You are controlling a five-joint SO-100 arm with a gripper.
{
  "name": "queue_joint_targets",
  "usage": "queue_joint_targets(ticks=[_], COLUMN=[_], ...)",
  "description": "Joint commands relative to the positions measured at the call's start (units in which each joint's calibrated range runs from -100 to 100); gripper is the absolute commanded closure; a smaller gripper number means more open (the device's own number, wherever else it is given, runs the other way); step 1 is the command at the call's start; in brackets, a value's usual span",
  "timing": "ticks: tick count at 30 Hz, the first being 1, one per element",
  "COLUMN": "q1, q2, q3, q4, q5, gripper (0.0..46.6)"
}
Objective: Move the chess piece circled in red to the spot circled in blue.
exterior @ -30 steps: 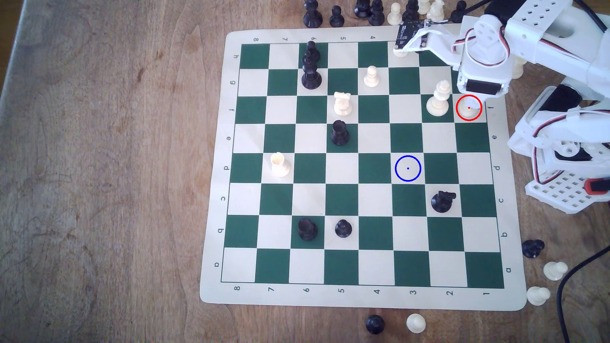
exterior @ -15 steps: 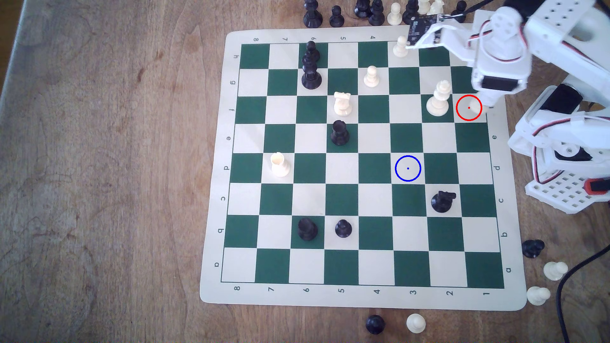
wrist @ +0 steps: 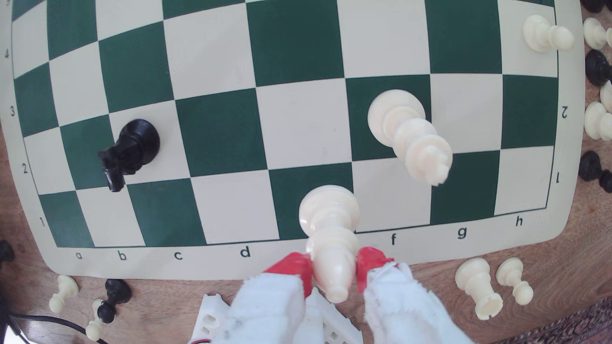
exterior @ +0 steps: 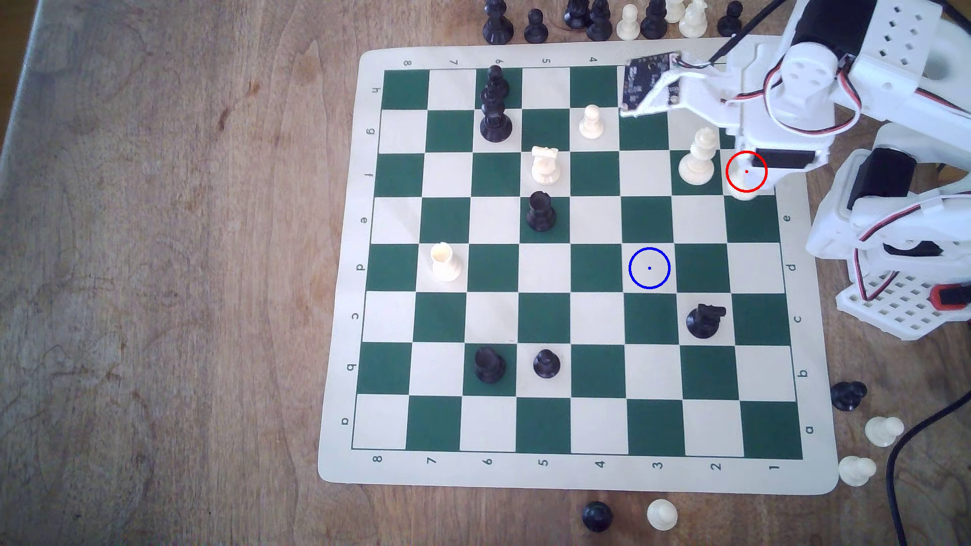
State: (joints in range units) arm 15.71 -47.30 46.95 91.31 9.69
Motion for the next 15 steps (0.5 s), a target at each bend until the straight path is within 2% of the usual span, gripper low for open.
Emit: queue_joint_targets(ticks=[1, 9, 15], q1=[-3.39, -11.91, -17.47], q2=[0.78, 8.76, 10.37], q3=[-3.7, -3.07, -2.8], q4=[-2.78, -12.61, -16.29], q5=[-1.9, -7.47, -10.4], gripper=[46.3, 46.3, 46.4])
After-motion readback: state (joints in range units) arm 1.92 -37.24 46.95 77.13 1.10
